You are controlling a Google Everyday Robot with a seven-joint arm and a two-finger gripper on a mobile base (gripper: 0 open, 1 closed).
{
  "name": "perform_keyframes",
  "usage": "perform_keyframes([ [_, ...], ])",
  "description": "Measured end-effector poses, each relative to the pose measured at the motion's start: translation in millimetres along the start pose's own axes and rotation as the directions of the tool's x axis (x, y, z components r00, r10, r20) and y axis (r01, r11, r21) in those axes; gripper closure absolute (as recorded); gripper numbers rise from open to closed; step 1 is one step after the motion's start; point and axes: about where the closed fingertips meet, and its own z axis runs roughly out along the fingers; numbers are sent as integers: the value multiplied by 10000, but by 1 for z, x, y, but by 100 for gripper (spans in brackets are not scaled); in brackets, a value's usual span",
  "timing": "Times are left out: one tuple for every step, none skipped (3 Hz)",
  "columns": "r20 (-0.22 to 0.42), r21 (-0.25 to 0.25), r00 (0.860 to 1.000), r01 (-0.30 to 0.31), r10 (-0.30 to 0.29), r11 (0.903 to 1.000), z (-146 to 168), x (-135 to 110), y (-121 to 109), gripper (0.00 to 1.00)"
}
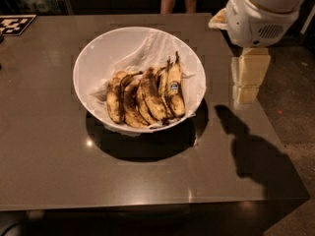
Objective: Pick banana from white bowl
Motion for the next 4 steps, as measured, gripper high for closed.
perform_keyframes([
  [-171, -15, 9909, 1338, -1338, 9910, 10, -29, -16, 0],
  [-253, 229, 9774, 2103, -2098, 9774, 11, -54, -25, 0],
  [-88, 441, 9745, 2242, -2240, 9736, 8, -55, -26, 0],
  [87, 588, 9552, 2950, -2959, 9537, 17, -74, -40, 0],
])
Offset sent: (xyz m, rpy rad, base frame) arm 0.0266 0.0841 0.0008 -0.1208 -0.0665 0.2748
